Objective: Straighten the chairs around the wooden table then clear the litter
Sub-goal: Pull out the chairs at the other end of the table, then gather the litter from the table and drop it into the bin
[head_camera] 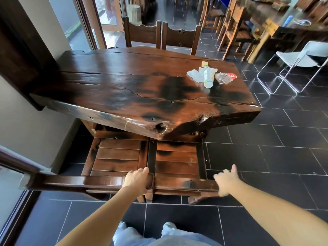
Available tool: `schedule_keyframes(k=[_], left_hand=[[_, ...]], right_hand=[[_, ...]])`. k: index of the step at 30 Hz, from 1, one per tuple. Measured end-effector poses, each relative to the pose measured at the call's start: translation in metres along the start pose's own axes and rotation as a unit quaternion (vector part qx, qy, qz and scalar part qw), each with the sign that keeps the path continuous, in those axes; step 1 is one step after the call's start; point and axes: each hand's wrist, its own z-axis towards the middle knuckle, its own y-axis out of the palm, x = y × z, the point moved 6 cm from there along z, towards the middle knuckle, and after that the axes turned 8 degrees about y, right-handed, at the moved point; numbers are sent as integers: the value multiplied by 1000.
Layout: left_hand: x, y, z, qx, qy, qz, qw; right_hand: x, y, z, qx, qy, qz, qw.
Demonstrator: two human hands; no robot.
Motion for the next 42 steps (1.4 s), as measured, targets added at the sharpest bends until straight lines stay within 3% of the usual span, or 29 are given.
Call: schedule_keyframes(k=[3, 6, 9, 12, 14, 20, 28, 37, 42], left_hand=[[-7, -2, -4, -16, 25, -42, 999], [-33, -7, -16, -10, 45, -102, 994], [-96, -1, -41, -18, -4, -117, 993], [-163, 9, -67, -16, -38, -112, 993], [-182, 9, -75, -7, -11, -92, 996], [-175, 29, -74, -52, 46, -94, 993], [-173, 35, -83, -50, 69, -83, 993], [-175, 10, -70, -26, 0, -139, 990], [-144, -16, -56, 64, 89, -90, 990]], right_hand=[[-81, -40, -18, 24, -129, 175, 976], [-153, -85, -43, 54, -220, 259, 939], [-197, -116, -55, 56, -258, 322, 909], [-216, -127, -48, 43, -231, 302, 924], [-227, -130, -43, 35, -203, 260, 943], [-243, -127, -43, 86, -113, 238, 961], [-244, -130, -53, 107, -87, 213, 967], [-248, -120, -64, 117, -58, 315, 940], [-235, -117, -76, 140, -113, 398, 899]])
